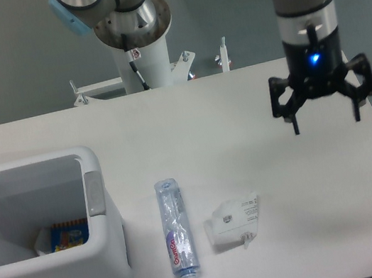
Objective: Place the trash in the trash can
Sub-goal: 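Move the open gripper over the crumpled white wrapper, then lower the gripper onto the white wrapper and close on it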
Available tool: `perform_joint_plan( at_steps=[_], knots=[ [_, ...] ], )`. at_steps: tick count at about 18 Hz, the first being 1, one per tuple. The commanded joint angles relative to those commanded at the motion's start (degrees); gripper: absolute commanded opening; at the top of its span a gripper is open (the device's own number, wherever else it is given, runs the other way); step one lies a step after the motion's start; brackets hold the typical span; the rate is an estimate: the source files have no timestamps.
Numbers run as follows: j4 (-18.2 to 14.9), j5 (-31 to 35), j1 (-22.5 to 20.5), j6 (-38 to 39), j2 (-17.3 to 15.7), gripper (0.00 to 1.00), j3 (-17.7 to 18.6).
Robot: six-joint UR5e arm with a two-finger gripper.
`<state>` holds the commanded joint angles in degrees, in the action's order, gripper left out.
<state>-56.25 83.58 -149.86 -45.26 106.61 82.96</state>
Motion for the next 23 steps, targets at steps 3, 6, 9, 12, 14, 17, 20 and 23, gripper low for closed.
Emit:
perform_joint_plan(
  at_steps=[3, 6, 9, 12, 14, 17, 20, 23],
  knots=[
    [0.1, -0.1, 1.5, -0.3, 0.2, 1.0, 3.2],
    [1.1, -0.5, 2.4, -0.6, 0.7, 1.0, 6.0],
    [1.5, -0.7, 3.8, -0.8, 3.2, 1.0, 6.5],
    [1.6, -0.6, 5.7, -2.2, 6.8, 1.0, 6.9],
    [3.0, -0.7, 6.9, -2.2, 8.6, 1.0, 6.9],
    [6.8, -0.6, 7.6, -2.0, 10.0, 1.0, 9.6],
    [8.3, -0.6, 7.7, -2.1, 10.7, 1.0, 11.7],
    [8.3, -0.6, 8.5, -2.0, 11.1, 1.0, 12.0]
  ],
)
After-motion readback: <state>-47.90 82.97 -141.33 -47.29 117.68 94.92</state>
